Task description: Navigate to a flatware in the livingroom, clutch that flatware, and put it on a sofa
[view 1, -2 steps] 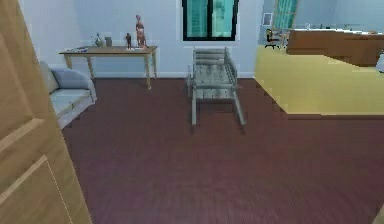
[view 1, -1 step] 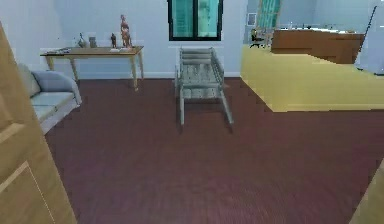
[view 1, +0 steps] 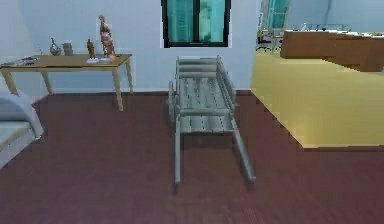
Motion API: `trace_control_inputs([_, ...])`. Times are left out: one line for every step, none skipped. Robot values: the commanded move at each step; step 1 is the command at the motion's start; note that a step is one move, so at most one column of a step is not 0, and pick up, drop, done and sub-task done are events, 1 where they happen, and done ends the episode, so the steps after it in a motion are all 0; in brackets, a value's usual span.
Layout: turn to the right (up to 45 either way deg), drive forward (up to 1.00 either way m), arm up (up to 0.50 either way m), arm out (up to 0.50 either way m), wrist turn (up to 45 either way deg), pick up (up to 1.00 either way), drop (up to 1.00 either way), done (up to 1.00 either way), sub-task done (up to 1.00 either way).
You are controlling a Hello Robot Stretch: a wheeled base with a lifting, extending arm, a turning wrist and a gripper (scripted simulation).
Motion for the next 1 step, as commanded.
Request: trace_control_inputs([9.0,0.00,0.00,0.00,0.0,0.00,0.00,0.00,0.00])
